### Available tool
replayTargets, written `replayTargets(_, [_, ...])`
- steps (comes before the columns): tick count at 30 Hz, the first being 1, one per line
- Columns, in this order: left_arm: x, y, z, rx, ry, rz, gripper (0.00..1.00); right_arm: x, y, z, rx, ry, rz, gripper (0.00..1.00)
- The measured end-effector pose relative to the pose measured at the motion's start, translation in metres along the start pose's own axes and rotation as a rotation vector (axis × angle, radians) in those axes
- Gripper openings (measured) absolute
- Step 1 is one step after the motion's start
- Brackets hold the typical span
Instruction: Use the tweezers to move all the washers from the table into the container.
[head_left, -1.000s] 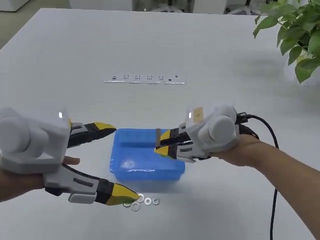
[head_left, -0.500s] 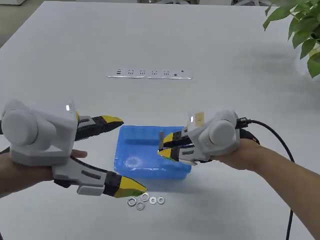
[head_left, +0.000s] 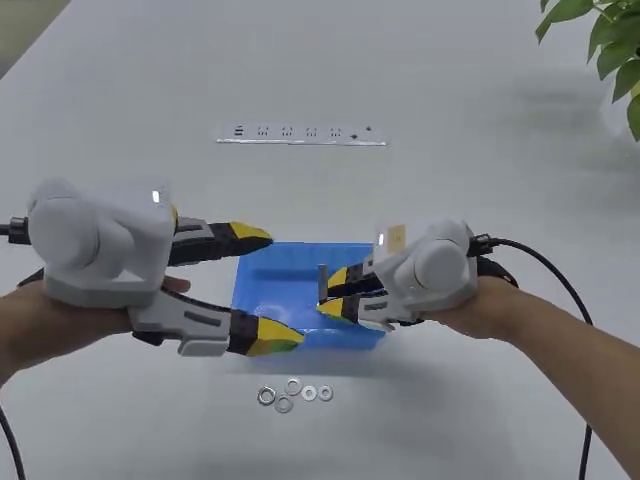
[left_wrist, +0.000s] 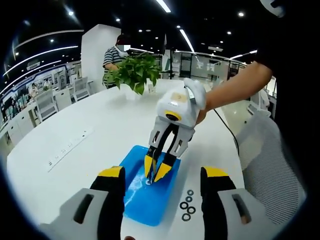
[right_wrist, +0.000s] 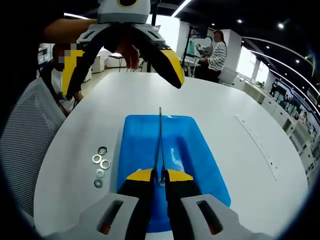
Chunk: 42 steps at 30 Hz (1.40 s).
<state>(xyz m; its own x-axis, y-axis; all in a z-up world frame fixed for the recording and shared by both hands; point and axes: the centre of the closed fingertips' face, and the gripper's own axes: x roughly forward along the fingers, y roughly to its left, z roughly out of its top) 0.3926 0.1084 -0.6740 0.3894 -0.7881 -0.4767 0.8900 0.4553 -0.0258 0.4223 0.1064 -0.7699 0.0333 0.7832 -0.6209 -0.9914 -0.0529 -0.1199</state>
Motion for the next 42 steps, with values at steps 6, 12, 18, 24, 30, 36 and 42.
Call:
replayTargets(6, [0.01,0.004,0.003,0.04,0.008,-0.019,0.47,0.002,0.0,0.0,0.007,0.0,0.005,0.1])
replayTargets(12, [0.022,0.006,0.004,0.081,0.018,-0.042,0.31,0.002,0.0,0.001,0.006,0.002,0.007,0.1])
replayTargets(18, [0.032,0.006,0.005,0.106,0.025,-0.066,0.23,0.003,0.0,0.001,0.003,0.002,0.009,0.1])
replayTargets(24, [0.036,0.009,0.002,0.133,0.037,-0.072,0.15,0.003,0.0,0.001,0.0,0.004,0.011,0.1])
replayTargets(30, [0.037,0.012,0.003,0.143,0.035,-0.069,0.07,0.003,0.001,0.001,-0.004,0.003,0.011,0.1])
replayTargets(36, [0.038,0.01,0.004,0.15,0.029,-0.083,0.07,0.002,0.0,0.001,-0.006,0.005,0.01,0.11])
replayTargets(42, [0.039,0.009,0.004,0.156,0.029,-0.087,0.05,0.002,0.0,0.0,-0.012,0.014,0.005,0.11])
